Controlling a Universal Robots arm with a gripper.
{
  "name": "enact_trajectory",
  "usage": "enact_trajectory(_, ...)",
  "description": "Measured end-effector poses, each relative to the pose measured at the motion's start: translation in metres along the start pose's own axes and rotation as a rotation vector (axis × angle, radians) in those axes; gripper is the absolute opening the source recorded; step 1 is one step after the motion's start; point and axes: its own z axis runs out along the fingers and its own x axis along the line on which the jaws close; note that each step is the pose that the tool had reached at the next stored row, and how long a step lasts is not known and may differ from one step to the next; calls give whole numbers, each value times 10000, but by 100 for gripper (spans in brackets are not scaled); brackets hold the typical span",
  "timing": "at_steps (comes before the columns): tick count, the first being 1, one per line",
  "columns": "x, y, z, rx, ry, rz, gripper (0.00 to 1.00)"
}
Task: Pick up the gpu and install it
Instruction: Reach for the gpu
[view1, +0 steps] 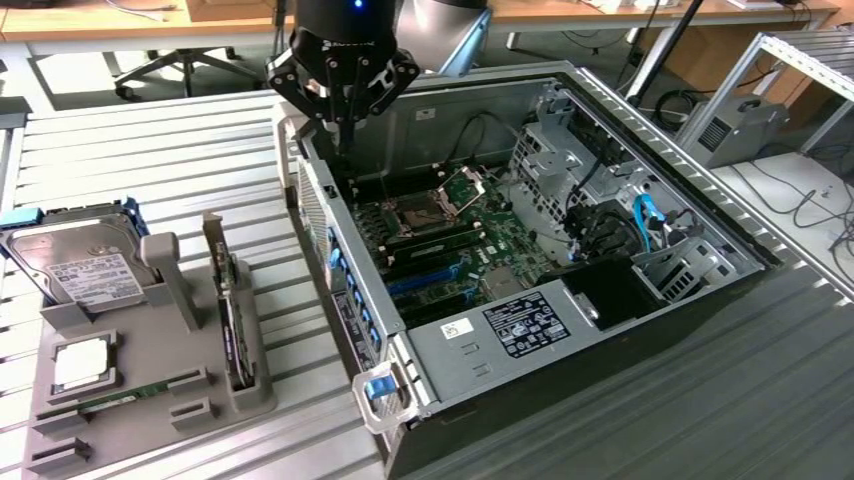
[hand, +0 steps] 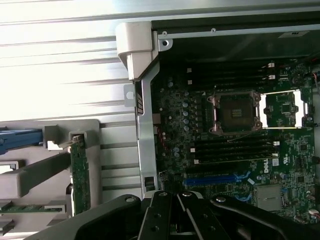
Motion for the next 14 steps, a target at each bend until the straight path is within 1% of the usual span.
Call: enact_trajectory(14,34,-3,-1,0,0,0,11)
